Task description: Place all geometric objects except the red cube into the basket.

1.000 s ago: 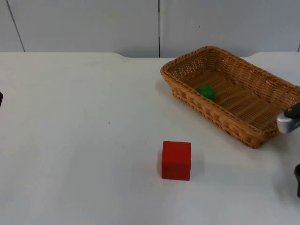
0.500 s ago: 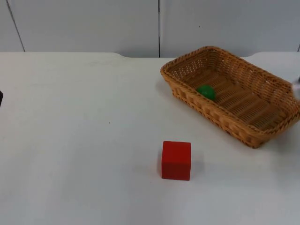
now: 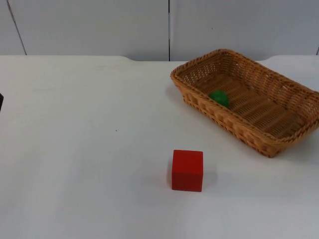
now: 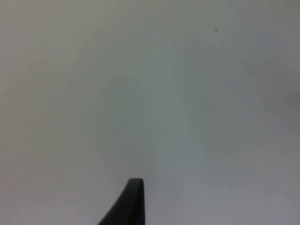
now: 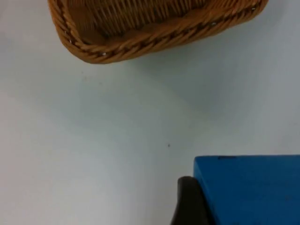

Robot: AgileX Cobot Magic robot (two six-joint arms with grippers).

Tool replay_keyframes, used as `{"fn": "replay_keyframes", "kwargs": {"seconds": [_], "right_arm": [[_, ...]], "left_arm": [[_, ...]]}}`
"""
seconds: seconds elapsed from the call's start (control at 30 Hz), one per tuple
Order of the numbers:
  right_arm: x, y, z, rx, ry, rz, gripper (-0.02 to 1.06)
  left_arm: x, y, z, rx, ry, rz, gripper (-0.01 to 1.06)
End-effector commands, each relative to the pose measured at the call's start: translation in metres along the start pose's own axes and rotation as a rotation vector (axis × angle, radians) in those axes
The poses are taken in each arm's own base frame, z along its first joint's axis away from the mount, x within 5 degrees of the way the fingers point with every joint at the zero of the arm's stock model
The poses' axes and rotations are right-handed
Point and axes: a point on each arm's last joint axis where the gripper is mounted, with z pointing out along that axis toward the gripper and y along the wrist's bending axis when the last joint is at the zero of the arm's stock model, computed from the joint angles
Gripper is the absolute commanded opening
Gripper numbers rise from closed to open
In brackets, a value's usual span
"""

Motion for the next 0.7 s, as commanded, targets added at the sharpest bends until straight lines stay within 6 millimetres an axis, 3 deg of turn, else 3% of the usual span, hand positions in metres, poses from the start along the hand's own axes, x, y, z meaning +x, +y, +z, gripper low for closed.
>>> {"fn": "replay_keyframes", "kwargs": {"seconds": [0.0, 0.3, 0.67], "right_arm": [[-0.005, 0.0, -0.001, -0.006, -0.045, 0.015, 0.0], [-0.031, 0.004, 0.024, -0.063, -0.116, 0.066, 0.0], [-0.114, 0.004, 0.118, -0.103, -0.003, 0.064, 0.0]], "left_arm": [[0.001, 0.0, 0.0, -0.001, -0.005, -0.007, 1.05], [0.002, 0.001, 0.0, -0.007, -0.004, 0.0, 1.05], [0.001, 0.002, 0.0, -0.021, -0.007, 0.015, 1.05]]}}
